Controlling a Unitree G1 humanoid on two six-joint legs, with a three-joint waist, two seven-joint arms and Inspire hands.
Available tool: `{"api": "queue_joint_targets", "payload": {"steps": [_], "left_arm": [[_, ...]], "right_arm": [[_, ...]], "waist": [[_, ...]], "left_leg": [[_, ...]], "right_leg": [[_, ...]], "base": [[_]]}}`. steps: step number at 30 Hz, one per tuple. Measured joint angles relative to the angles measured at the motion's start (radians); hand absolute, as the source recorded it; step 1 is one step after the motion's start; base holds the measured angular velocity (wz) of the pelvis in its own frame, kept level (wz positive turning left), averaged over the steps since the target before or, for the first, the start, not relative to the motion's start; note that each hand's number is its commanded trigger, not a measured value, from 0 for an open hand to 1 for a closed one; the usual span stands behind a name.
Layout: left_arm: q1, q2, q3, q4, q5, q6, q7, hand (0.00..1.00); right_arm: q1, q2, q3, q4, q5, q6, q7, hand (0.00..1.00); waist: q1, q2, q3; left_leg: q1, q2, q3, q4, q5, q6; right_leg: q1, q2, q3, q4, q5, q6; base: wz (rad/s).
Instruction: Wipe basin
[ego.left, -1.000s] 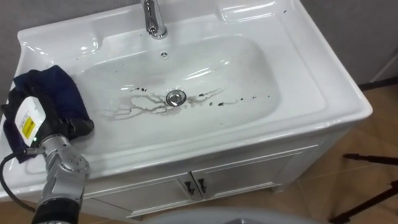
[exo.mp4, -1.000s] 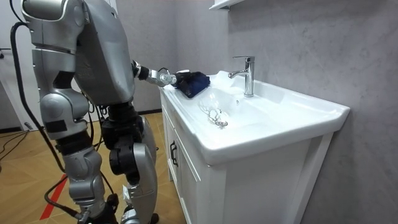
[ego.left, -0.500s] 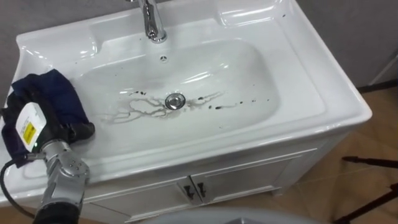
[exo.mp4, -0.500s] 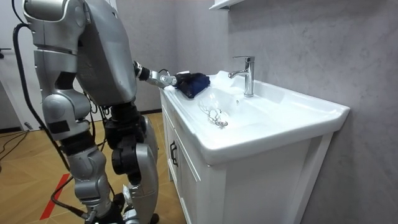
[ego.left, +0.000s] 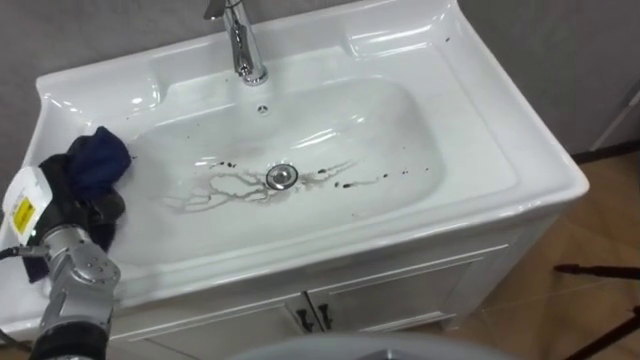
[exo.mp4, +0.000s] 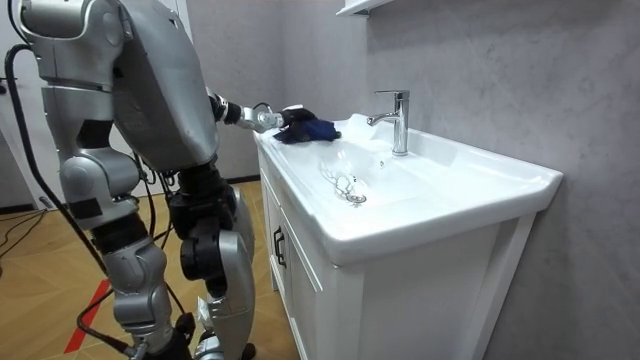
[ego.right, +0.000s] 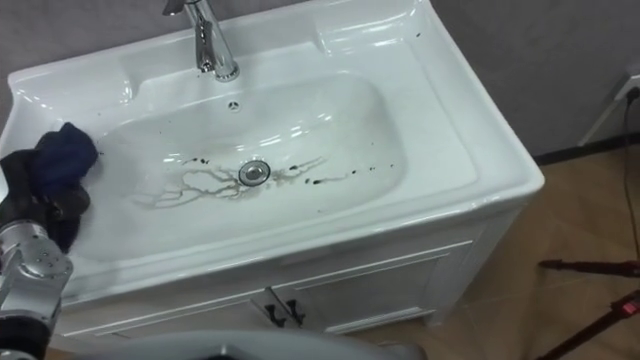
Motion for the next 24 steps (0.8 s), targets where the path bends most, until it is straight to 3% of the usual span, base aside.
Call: {"api": "queue_joint_targets", "payload": {"steps": [9,17,24], "left_arm": [[0.000,0.003,0.033,0.013,-0.056,0.000,-0.002,1.00],[-0.004,0.017,0.033,0.012,-0.249,0.000,-0.049,1.00],[-0.033,0.010,0.030,-0.011,-0.343,-0.001,-0.117,1.00]], "right_arm": [[-0.001,0.000,-0.002,0.001,-0.034,0.001,0.027,0.00],[-0.019,0.003,-0.001,0.002,-0.036,0.000,0.044,0.00],[-0.054,-0.005,0.002,-0.004,-0.001,-0.009,0.042,0.00]], "waist": [[0.001,0.002,-0.0017],[-0.004,0.010,-0.0049],[0.001,0.014,-0.0035]], "left_leg": [[0.003,-0.003,-0.002,-0.004,0.002,0.001],[-0.006,-0.008,-0.012,-0.002,0.003,0.003],[-0.021,-0.023,-0.048,0.000,0.010,0.013]], "right_leg": [[0.003,-0.003,-0.004,-0.001,0.000,0.000],[0.001,-0.008,-0.013,0.000,-0.003,0.005],[0.002,-0.021,-0.051,0.008,-0.013,0.013]], "base": [[0.00],[0.04],[0.21]]}}
